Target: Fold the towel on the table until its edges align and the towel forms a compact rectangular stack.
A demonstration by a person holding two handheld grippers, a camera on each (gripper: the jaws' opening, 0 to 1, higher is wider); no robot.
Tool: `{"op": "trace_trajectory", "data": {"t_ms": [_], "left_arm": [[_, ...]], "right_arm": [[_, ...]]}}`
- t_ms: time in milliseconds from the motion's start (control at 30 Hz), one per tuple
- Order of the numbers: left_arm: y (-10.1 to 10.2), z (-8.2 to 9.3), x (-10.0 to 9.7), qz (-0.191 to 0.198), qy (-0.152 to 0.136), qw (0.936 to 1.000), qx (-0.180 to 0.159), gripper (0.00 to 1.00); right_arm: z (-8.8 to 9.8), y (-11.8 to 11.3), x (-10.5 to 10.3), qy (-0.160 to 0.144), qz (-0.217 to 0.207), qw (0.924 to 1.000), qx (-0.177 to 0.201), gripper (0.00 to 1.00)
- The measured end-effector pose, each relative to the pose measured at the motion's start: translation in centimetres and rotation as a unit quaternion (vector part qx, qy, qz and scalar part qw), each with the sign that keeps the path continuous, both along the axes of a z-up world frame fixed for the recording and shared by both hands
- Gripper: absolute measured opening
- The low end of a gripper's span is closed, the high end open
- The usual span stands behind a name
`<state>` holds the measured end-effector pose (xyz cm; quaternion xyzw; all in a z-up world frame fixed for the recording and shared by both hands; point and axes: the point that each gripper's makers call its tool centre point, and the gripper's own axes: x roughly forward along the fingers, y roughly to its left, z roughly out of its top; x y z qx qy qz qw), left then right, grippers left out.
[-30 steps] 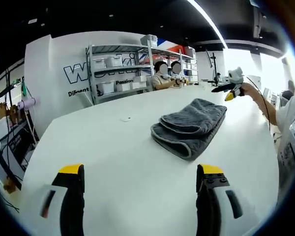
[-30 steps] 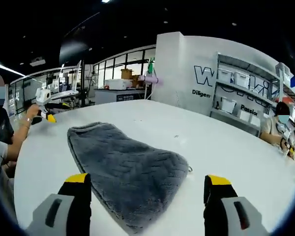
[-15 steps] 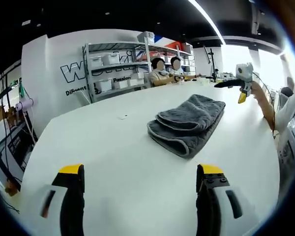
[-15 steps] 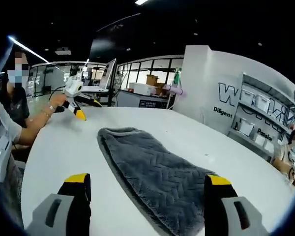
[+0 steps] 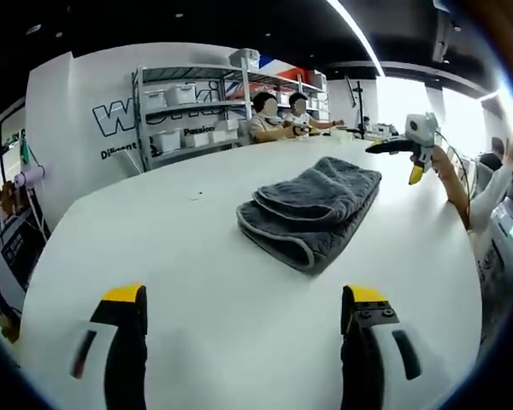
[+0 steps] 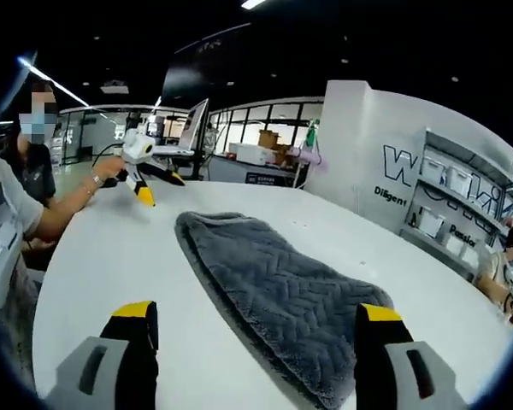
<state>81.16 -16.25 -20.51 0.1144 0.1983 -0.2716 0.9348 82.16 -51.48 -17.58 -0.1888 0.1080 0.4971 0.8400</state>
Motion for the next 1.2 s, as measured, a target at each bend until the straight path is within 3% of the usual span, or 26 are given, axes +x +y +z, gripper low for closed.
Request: {"op": "trace_trajectory", "data": {"t_ms": [333, 433, 867, 1200], "left_arm": [[-1.9, 0.2, 0.0, -0.019, 0.004, 0.9993, -0.031, 0.98], [-3.1, 1.2, -0.1, -0.035, -0.004, 0.9977, -0.059, 0.98], [-8.4, 4.5, 0.7, -0.062, -0.028, 0.9907, -0.118, 0.98], [-12.7, 2.4, 2.6, -0.074, 0.029, 0.9920, -0.098, 0.94]], "right_arm": [[1.0, 1.4, -1.8, -0.016, 0.032, 0.9992, 0.018, 1.00], [1.0, 1.6, -2.1, -0.014, 0.038, 0.9990, 0.020, 1.00], [2.1, 1.8, -2.3, -0.022, 0.043, 0.9976, 0.049, 1.00], [2.1, 1.8, -2.5, -0.030, 0.042, 0.9979, 0.040, 1.00]]}}
